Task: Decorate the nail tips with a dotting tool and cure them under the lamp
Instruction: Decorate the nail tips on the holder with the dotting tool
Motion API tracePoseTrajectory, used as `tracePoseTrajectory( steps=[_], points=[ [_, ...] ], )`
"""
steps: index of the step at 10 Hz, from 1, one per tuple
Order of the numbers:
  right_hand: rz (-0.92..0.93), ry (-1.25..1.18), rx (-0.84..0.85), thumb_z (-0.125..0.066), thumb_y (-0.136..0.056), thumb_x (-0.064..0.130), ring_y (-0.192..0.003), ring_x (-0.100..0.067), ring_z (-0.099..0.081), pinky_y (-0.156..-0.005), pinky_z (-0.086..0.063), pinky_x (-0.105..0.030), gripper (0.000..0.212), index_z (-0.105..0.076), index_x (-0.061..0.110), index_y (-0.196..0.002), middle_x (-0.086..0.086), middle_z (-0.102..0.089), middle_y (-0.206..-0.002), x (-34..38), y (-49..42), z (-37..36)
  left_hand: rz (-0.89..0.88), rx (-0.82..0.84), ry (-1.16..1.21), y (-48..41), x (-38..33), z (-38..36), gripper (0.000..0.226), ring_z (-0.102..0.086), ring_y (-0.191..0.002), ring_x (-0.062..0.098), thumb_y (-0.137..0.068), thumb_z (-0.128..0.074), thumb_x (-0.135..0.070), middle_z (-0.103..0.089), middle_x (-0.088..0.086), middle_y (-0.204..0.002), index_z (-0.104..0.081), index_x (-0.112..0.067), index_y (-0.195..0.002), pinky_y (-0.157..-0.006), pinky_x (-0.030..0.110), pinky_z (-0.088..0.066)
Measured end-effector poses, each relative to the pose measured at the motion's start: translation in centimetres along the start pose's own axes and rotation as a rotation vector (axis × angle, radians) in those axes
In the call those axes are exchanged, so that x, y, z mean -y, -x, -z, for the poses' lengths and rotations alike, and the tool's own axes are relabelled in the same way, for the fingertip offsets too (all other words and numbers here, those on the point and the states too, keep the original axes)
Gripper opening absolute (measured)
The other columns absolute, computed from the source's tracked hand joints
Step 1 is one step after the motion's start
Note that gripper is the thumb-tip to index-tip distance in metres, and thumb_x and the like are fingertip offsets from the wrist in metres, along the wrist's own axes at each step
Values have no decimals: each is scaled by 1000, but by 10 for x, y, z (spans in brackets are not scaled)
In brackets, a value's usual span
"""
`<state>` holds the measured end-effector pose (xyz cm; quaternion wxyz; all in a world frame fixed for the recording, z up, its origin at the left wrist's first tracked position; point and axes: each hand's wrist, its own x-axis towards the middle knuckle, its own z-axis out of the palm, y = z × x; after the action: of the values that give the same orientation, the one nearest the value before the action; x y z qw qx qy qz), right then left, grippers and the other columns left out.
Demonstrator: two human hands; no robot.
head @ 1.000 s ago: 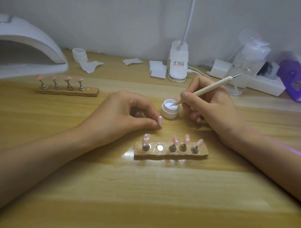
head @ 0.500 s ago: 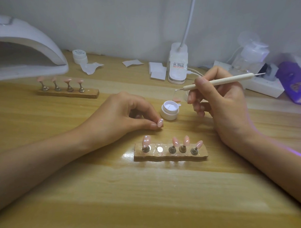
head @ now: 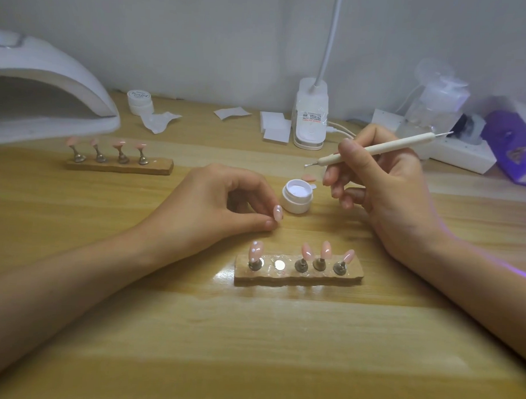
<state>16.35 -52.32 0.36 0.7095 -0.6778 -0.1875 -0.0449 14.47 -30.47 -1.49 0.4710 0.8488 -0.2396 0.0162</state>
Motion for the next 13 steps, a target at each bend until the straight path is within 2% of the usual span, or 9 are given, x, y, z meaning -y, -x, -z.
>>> tracePoseTrajectory(
  steps=[3, 6, 13],
  points=[
    [-63, -93, 82, -62, -92, 22, -57, -14, -62, -49, -48, -20, 20, -52, 18, -74, -6, -67, -67, 2, 11, -9, 6, -9, -23, -1, -1, 0, 14, -55, -59, 0, -77, -82, -19, -70, -19, -72, -74, -30, -73, -57, 9, -39],
    [-137, -35, 156, -60, -92, 14, -57, -15, -61, -53, -51, -23, 20, -51, 14, -75, -8, -67, -66, -1, 16, -15, 2, -1, -28, -1, -1, 0, 17, -56, -59, 1, -77, -82, -18, -69, -17, -70, -72, -32, -72, -58, 9, -38],
    [-154, 9, 157, -59, -95, 10, -56, -16, -62, -53, -51, -23, 20, -52, 11, -76, -10, -67, -65, -3, 16, -15, -11, 2, -50, -1, -2, 0, 15, -55, -58, 0, -77, -81, -19, -68, -20, -68, -72, -30, -73, -56, 7, -36]
  ],
)
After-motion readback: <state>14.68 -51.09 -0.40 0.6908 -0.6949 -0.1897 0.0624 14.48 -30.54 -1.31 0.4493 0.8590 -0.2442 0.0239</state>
